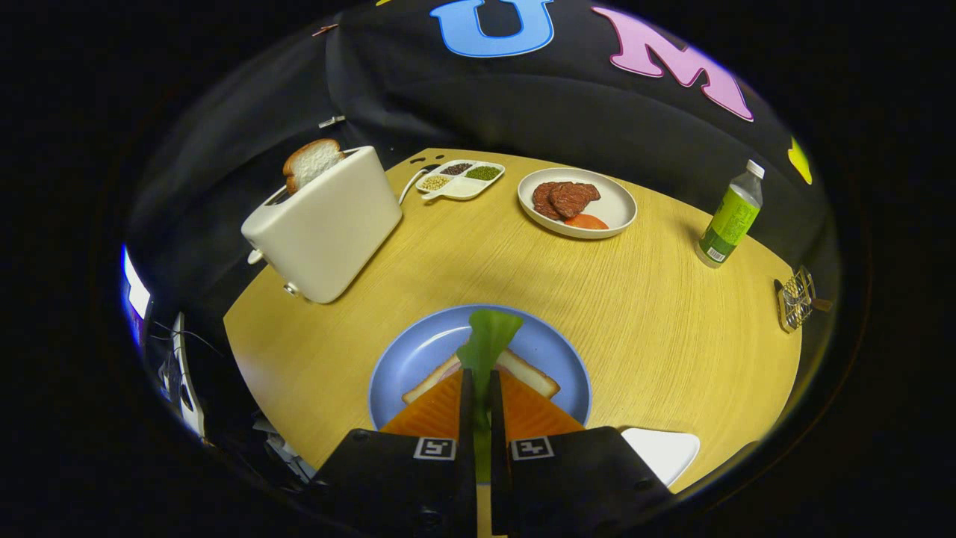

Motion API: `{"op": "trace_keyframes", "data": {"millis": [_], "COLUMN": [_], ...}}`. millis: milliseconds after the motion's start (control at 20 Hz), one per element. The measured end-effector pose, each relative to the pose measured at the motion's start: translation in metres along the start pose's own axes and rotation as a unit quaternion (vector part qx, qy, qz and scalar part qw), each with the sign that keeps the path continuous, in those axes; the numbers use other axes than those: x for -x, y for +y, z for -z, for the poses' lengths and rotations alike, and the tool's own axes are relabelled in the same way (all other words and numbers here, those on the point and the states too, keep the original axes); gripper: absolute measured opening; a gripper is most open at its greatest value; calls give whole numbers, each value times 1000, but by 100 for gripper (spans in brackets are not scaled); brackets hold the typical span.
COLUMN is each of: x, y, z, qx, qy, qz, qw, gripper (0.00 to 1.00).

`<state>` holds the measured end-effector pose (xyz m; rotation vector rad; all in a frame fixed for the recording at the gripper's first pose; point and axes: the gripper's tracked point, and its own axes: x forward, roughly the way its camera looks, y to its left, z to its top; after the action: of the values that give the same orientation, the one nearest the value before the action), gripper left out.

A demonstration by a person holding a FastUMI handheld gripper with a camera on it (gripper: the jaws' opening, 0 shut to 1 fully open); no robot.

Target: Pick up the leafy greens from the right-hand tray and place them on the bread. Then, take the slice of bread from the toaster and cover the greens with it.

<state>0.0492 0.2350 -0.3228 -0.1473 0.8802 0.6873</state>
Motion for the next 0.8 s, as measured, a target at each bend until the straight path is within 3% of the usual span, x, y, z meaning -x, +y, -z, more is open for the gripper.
{"op": "trace_keyframes", "data": {"millis": [200,450,800], "x": [-11,-14,-7], "y": [5,13,21], "z": [1,10,16], "qx": [-8,1,2], "qy": [8,21,27], "qz": [5,3,0], "qw": [1000,1000,1000], "gripper": [27,54,77]}}
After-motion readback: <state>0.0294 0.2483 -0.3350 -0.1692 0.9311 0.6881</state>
